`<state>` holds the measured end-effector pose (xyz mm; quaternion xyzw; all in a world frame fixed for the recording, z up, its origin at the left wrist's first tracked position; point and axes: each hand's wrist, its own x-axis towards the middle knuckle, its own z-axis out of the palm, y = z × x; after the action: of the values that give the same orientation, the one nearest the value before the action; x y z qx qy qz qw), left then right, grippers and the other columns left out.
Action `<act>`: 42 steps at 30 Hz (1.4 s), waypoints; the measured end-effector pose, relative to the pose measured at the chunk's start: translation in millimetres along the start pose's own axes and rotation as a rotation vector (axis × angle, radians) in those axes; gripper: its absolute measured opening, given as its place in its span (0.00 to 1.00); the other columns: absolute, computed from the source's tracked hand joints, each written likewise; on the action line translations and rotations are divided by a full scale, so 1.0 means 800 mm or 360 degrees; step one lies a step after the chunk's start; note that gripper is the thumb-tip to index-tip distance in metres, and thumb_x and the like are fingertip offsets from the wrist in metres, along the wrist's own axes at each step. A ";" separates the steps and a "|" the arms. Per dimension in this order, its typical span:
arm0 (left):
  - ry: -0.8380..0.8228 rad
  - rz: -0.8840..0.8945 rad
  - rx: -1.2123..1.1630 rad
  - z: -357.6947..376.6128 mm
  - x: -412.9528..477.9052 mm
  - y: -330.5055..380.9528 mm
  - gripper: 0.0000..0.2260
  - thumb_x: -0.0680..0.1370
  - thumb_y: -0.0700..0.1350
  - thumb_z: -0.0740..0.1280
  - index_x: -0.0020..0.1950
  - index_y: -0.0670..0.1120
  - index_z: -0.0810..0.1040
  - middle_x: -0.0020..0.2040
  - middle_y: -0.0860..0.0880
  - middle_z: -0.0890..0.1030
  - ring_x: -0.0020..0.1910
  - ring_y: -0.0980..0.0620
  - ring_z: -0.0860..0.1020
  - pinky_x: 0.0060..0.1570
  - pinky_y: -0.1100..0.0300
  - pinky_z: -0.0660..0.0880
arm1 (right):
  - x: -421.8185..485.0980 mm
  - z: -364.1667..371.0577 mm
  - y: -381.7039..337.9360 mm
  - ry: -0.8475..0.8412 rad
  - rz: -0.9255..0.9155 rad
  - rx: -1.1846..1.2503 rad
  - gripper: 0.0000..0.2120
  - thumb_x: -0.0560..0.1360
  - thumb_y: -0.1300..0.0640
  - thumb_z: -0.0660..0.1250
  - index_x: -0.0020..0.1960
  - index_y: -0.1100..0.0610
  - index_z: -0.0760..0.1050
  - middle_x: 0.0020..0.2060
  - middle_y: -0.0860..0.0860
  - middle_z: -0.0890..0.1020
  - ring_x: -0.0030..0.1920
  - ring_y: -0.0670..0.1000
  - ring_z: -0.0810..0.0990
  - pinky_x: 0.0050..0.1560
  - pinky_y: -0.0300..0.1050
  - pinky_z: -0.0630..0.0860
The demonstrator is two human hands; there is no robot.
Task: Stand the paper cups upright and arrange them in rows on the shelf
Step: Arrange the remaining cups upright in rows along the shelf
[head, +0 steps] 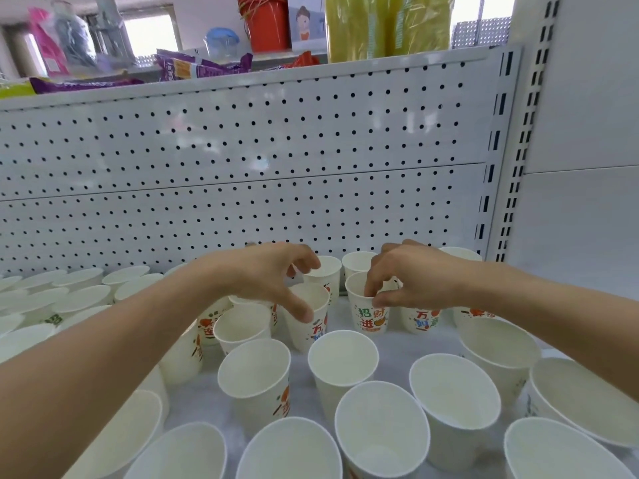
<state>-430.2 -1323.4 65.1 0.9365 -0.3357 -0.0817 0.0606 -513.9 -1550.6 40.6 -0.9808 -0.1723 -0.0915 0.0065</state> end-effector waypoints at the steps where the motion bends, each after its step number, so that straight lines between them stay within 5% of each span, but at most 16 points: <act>1: 0.0043 -0.0060 0.0112 0.002 0.000 -0.001 0.37 0.61 0.70 0.73 0.66 0.62 0.66 0.56 0.63 0.73 0.60 0.55 0.72 0.64 0.52 0.66 | 0.000 0.001 0.001 0.0005 -0.0004 0.0002 0.09 0.76 0.46 0.66 0.54 0.45 0.80 0.49 0.40 0.79 0.48 0.41 0.68 0.44 0.33 0.59; 3: 0.0111 -0.0128 0.0327 0.007 0.003 -0.001 0.39 0.59 0.76 0.68 0.64 0.60 0.67 0.56 0.61 0.77 0.58 0.53 0.73 0.64 0.50 0.61 | 0.001 0.002 0.001 0.0016 -0.0016 0.0004 0.09 0.76 0.46 0.66 0.54 0.45 0.81 0.49 0.40 0.80 0.48 0.41 0.69 0.43 0.31 0.59; 11: 0.0126 -0.0032 -0.0067 0.015 0.007 0.007 0.32 0.64 0.58 0.78 0.64 0.55 0.70 0.57 0.58 0.78 0.54 0.55 0.76 0.63 0.50 0.70 | 0.002 0.000 -0.003 0.0029 -0.0002 0.0020 0.09 0.77 0.48 0.66 0.53 0.47 0.82 0.47 0.42 0.83 0.46 0.45 0.78 0.41 0.27 0.59; 19: 0.0183 0.0070 -0.0081 0.017 0.007 0.011 0.25 0.67 0.48 0.78 0.61 0.53 0.73 0.55 0.58 0.77 0.55 0.56 0.77 0.60 0.55 0.74 | 0.005 0.003 -0.004 0.0017 0.0000 0.0042 0.07 0.76 0.48 0.67 0.49 0.46 0.82 0.42 0.41 0.84 0.43 0.44 0.78 0.49 0.39 0.67; 25: 0.0268 0.0049 -0.0064 0.016 0.000 0.015 0.23 0.65 0.60 0.77 0.57 0.57 0.77 0.53 0.62 0.76 0.52 0.59 0.75 0.58 0.55 0.68 | 0.006 0.006 -0.004 0.0014 0.0002 0.0054 0.06 0.76 0.48 0.67 0.48 0.45 0.82 0.38 0.39 0.81 0.43 0.45 0.78 0.52 0.42 0.71; 31: 0.0259 0.0150 0.0137 0.020 -0.006 0.022 0.09 0.70 0.55 0.75 0.49 0.56 0.83 0.47 0.63 0.79 0.48 0.63 0.70 0.54 0.56 0.57 | 0.005 0.005 -0.004 0.0017 0.0005 0.0064 0.07 0.75 0.47 0.67 0.47 0.46 0.82 0.39 0.41 0.83 0.42 0.45 0.79 0.50 0.41 0.71; 35: 0.0268 0.0143 0.0164 0.017 -0.011 0.023 0.13 0.70 0.56 0.75 0.52 0.57 0.81 0.51 0.62 0.79 0.54 0.60 0.72 0.56 0.57 0.55 | -0.003 -0.007 -0.006 0.0059 0.0019 0.0044 0.09 0.76 0.45 0.66 0.52 0.46 0.82 0.46 0.41 0.82 0.47 0.43 0.76 0.47 0.35 0.63; 39: 0.0426 0.0242 -0.0032 0.009 -0.030 0.042 0.13 0.71 0.59 0.72 0.54 0.59 0.80 0.52 0.63 0.79 0.56 0.64 0.73 0.58 0.59 0.62 | -0.035 -0.042 -0.001 0.0145 0.0146 0.0275 0.12 0.75 0.44 0.67 0.57 0.45 0.80 0.48 0.38 0.79 0.49 0.39 0.75 0.50 0.38 0.72; 42: 0.0418 0.0438 -0.0272 0.007 -0.052 0.068 0.12 0.71 0.59 0.72 0.53 0.61 0.81 0.52 0.64 0.79 0.54 0.69 0.73 0.51 0.72 0.66 | -0.073 -0.071 0.005 0.0072 0.0205 0.0448 0.10 0.73 0.43 0.68 0.54 0.42 0.80 0.44 0.36 0.80 0.46 0.35 0.77 0.42 0.33 0.70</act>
<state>-496.5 -1338.8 73.6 0.8758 -0.4417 0.0219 0.1936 -576.4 -1576.4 85.7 -0.9769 -0.1199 -0.0877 0.1537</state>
